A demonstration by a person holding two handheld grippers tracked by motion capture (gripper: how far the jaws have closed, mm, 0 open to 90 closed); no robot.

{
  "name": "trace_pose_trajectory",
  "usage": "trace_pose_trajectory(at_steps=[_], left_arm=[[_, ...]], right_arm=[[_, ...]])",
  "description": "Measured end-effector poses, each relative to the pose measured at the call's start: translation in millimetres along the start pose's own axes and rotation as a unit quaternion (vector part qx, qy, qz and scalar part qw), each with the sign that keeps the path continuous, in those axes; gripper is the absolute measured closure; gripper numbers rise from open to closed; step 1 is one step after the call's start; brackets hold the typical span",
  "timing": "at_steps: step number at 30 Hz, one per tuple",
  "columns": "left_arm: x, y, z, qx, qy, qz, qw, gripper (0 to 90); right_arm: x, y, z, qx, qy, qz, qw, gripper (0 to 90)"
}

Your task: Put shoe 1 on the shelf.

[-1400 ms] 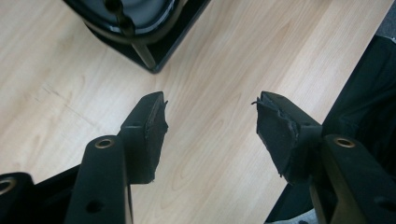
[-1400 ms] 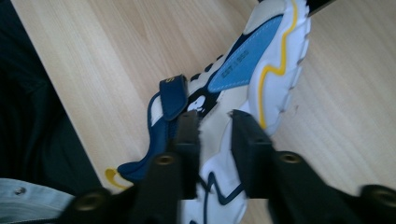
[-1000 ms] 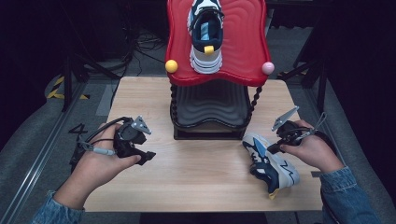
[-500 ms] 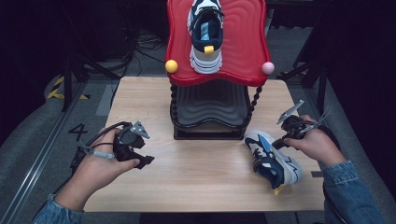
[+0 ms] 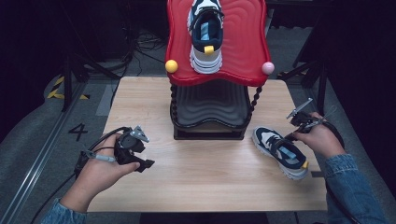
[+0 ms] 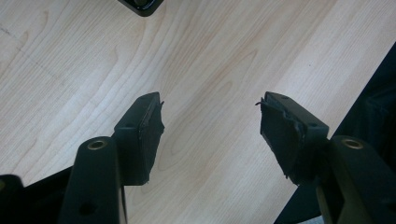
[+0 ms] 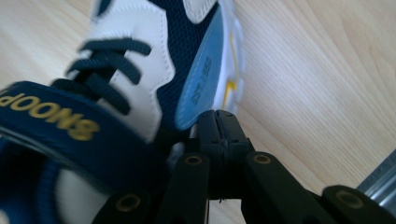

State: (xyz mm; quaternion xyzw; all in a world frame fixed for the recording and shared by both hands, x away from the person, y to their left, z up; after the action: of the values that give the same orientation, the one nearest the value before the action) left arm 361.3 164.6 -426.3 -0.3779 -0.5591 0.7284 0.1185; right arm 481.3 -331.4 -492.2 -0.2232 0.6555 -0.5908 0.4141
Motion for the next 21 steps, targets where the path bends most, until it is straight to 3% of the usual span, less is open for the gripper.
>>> trace_pose_trajectory(at_steps=[5, 8, 11, 15, 21], left_arm=[[-0.7, -1.0, -0.6, -0.001, 0.0, -0.001, 1.0, 39.8], [-0.2, 0.5, -1.0, 0.0, 0.002, -0.004, 1.0, 39.6], [0.5, 3.8, -1.9, 0.003, -0.002, -0.006, 1.0, 38.9], [0.9, 10.4, -2.0, 0.01, -0.003, -0.007, 0.9999, 38.3], [1.0, 17.7, 1.5, 0.02, -0.006, -0.007, 0.9998, 38.0]], right_arm=[[8.0, 19.4, 10.9, -0.004, 0.022, -0.001, 0.9997, 87.5], [8.3, 17.5, 13.0, -0.001, 0.022, 0.005, 0.9997, 83.7], [8.4, 2.0, 13.9, 0.013, 0.004, 0.02, 0.9997, 74.2], [8.7, -15.9, 12.1, 0.026, -0.007, 0.028, 0.9992, 68.5], [9.8, -44.2, -4.0, 0.037, -0.049, 0.023, 0.9978, 61.6]])
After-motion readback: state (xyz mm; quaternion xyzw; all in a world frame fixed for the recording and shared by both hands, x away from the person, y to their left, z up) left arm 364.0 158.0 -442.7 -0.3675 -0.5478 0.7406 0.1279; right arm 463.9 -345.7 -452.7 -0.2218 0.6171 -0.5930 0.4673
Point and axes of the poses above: each handheld gripper's, and its own axes: y roughly forward along the jaws, x roughly out of its underside, z roughly to its right, the point moved 10 cm from there along y, roughly forward along the jaws, and after that the axes turned 10 degrees about -y, right-handed, at the moved point
